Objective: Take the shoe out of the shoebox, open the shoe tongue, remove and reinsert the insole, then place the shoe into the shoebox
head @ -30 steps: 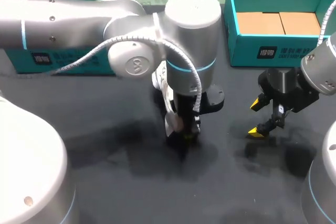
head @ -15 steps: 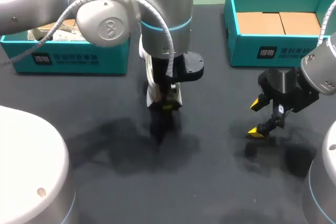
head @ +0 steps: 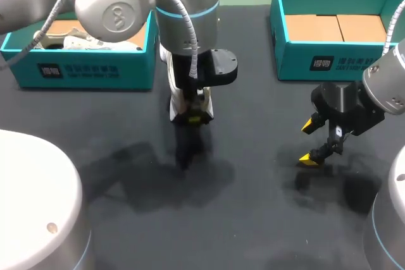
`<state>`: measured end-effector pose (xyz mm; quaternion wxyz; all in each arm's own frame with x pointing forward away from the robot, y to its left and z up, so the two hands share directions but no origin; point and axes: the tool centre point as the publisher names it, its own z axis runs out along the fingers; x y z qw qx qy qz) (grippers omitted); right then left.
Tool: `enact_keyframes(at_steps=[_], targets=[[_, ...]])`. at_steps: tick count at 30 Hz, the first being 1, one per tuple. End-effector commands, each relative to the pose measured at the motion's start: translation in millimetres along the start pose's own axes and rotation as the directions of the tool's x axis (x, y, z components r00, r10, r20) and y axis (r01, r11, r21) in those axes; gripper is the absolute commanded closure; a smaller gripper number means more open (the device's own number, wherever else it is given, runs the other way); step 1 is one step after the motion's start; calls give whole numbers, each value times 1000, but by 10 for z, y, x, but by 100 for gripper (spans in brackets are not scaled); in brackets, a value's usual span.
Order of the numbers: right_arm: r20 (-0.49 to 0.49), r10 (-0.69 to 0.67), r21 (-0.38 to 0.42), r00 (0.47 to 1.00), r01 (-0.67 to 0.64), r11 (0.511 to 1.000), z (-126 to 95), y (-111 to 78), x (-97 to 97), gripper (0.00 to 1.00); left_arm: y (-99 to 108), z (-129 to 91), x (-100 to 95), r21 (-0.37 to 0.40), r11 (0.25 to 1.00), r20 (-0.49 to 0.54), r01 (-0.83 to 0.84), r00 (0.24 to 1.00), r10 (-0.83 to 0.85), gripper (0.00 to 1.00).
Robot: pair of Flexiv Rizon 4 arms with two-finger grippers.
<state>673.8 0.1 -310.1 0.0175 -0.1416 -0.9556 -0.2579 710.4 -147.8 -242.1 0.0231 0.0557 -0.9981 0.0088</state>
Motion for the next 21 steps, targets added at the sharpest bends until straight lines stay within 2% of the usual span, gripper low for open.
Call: enact_keyframes(at_steps=[1,11,21], targets=[[2,0,1,1000,0,1000,0,-3,13,0,125,-93,-122,4,1000,29,-13,1000,13,100],[2,0,1,1000,0,1000,0,-3,13,0,664,-464,-646,22,1000,80,16,997,-17,100],[2,0,1,1000,0,1000,0,-3,13,0,1138,-662,-1120,8,999,83,-53,995,52,100]])
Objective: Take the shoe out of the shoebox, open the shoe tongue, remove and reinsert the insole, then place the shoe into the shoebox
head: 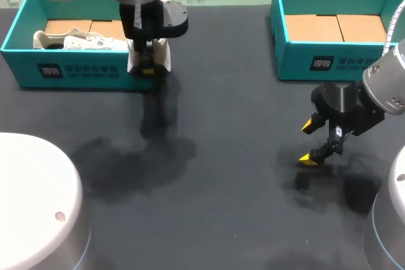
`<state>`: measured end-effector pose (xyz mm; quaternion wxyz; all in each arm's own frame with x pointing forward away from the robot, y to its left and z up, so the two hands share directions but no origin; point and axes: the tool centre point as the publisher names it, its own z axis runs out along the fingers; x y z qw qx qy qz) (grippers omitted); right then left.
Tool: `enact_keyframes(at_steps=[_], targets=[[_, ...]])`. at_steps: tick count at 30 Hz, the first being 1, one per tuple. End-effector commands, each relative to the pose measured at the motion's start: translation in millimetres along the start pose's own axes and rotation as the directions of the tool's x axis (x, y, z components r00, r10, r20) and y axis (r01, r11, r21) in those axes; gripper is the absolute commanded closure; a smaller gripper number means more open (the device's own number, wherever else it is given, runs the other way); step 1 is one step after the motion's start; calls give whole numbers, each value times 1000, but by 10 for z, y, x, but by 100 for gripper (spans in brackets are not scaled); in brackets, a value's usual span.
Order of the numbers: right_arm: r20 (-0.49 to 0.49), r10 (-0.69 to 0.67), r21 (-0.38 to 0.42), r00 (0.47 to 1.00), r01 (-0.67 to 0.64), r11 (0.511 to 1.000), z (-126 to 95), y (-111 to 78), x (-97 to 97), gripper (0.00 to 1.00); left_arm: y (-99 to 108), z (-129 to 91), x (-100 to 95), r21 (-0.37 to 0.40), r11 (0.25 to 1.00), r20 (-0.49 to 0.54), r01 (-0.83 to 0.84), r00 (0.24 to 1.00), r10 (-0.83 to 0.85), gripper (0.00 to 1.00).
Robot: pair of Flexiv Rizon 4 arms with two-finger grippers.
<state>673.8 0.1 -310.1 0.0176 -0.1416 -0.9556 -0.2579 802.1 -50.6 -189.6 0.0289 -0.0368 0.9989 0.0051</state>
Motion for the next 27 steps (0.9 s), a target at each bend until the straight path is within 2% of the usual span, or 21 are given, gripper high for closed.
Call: enact_keyframes(at_steps=[1,6,9,23,27], targets=[[2,0,1,1000,0,1000,0,-3,13,0,341,-63,-171,33,999,-11,5,1000,-5,100],[2,0,1,1000,0,1000,0,-3,13,0,641,-138,-454,43,998,-8,41,999,-41,100],[2,0,1,1000,0,1000,0,-3,13,0,868,-217,-720,43,997,-2,61,998,-61,100],[2,0,1,1000,0,1000,0,-3,13,0,868,-217,-720,43,997,-2,61,998,-61,100],[2,0,1,1000,0,1000,0,-3,13,0,1091,-272,-1016,40,997,-6,66,998,-66,100]])
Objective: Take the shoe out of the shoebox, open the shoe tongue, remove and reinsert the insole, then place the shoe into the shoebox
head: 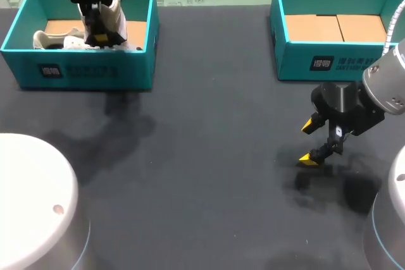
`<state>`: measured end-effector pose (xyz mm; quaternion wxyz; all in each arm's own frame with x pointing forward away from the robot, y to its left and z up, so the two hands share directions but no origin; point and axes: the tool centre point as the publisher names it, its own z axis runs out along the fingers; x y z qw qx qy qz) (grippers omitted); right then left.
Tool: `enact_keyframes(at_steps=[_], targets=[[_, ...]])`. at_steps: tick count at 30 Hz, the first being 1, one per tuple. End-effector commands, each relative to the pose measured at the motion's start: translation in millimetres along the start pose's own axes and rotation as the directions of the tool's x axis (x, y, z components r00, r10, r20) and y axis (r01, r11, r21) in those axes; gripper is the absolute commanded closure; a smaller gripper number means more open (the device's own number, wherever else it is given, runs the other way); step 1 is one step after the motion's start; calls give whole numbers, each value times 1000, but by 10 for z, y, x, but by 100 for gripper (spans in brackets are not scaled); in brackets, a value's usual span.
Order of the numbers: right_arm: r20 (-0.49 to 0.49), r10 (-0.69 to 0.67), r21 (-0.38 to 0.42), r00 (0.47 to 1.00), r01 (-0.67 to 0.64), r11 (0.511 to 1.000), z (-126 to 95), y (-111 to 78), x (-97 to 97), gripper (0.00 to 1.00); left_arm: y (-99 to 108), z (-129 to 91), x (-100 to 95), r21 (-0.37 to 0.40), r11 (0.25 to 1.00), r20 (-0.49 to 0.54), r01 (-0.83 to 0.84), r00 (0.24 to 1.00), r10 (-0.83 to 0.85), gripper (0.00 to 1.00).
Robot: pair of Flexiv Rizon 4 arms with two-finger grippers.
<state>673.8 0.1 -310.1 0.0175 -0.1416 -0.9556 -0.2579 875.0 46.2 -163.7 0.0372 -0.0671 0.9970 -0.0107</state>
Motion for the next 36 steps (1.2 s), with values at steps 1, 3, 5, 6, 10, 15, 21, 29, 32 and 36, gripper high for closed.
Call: enact_keyframes(at_steps=[1,3,5,6,10,15,21,29,32,36], targets=[[2,0,1,1000,0,1000,0,-4,13,0,217,-79,-294,3,1000,-10,20,1000,-20,100],[2,0,1,1000,0,1000,0,-4,13,0,335,-107,-450,5,1000,-17,31,999,-31,100],[2,0,1,1000,0,1000,0,-4,13,0,457,-141,-613,11,999,-34,39,999,-39,100],[2,0,1,1000,0,1000,0,-4,13,0,518,-154,-692,8,998,-28,57,998,-57,100],[2,0,1,1000,0,1000,0,-4,13,0,740,-193,-962,17,999,-40,40,998,-39,100],[2,0,1,1000,0,1000,0,-4,13,0,976,-251,-1216,17,1000,-46,-26,999,27,100],[2,0,1,1000,0,1000,0,-4,13,0,1255,-311,-1524,19,999,-59,-33,998,34,100],[2,0,1,1000,0,1000,0,-4,13,0,1485,-399,-1788,12,994,-85,-107,991,107,100],[2,0,1,1000,0,1000,0,-4,13,0,1485,-399,-1788,12,994,-85,-107,991,107,100],[2,0,1,1000,0,1000,0,-4,13,0,1485,-399,-1788,12,994,-85,-107,991,107,100]])
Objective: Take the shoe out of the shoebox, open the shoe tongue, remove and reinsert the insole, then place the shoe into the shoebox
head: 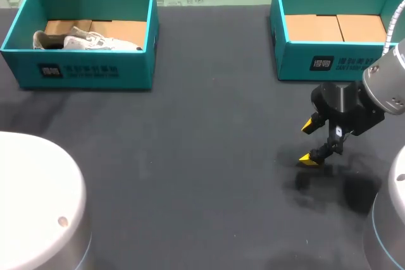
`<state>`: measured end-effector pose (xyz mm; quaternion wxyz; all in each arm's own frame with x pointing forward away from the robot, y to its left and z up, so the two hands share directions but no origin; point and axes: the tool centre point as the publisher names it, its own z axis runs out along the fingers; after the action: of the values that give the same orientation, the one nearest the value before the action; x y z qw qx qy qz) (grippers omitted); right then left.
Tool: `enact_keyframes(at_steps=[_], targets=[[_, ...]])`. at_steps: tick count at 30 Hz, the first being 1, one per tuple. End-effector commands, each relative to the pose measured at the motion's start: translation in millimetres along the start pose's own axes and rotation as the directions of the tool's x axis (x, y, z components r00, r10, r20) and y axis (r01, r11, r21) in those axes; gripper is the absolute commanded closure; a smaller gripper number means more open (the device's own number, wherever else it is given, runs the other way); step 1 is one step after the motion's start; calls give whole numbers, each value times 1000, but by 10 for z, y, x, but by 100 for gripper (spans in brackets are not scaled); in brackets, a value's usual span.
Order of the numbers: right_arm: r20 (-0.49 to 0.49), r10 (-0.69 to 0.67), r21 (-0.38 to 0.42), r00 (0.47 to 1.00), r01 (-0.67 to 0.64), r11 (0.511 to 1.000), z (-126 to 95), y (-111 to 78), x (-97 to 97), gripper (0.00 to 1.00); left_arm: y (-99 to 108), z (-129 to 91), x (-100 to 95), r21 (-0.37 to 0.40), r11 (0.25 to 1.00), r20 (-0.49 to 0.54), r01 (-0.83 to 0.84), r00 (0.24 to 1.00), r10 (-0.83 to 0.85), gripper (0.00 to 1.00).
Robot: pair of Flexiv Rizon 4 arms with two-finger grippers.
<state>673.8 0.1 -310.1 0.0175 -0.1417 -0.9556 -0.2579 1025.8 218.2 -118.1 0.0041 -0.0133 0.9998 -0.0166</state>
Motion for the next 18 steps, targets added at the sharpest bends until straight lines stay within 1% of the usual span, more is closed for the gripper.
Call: enact_keyframes(at_steps=[1,4,5,7,8,9,10,11,12,14,15,17,18], targets=[[2,0,1,1000,0,1000,0,-3,14,0,-4,-31,-32,-3,1000,-17,-1,1000,1,100],[2,0,1,1000,0,1000,0,-3,14,0,-4,-31,-32,-3,1000,-17,-1,1000,1,100],[2,0,1,1000,0,1000,0,-3,14,0,11,0,-78,-29,1000,-13,-10,1000,10,100],[2,0,1,1000,0,1000,0,-3,14,0,101,48,-205,5,999,-59,-34,998,34,100],[2,0,1,1000,0,1000,0,-3,14,0,137,78,-265,-15,999,-53,-29,998,28,100],[2,0,1,1000,0,1000,0,-3,14,0,190,106,-341,3,999,-67,-36,997,36,100],[2,0,1,1000,0,1000,0,-3,14,0,238,144,-426,1,999,-82,-39,996,39,100],[2,0,1,1000,0,1000,0,-3,14,0,278,180,-493,-16,1000,-76,-24,997,23,100],[2,0,1,1000,0,1000,0,-3,14,0,322,203,-559,26,999,-107,-47,993,49,100],[2,0,1,1000,0,1000,0,-3,14,0,424,247,-738,5,1000,-95,-31,995,31,100],[2,0,1,1000,0,1000,0,-3,14,0,466,252,-815,34,998,-105,-46,993,49,100],[2,0,1,1000,0,1000,0,-3,14,0,518,272,-954,26,999,-104,-47,993,50,100],[2,0,1,1000,0,1000,0,-3,14,0,530,275,-1005,38,997,-112,-67,991,71,100]])
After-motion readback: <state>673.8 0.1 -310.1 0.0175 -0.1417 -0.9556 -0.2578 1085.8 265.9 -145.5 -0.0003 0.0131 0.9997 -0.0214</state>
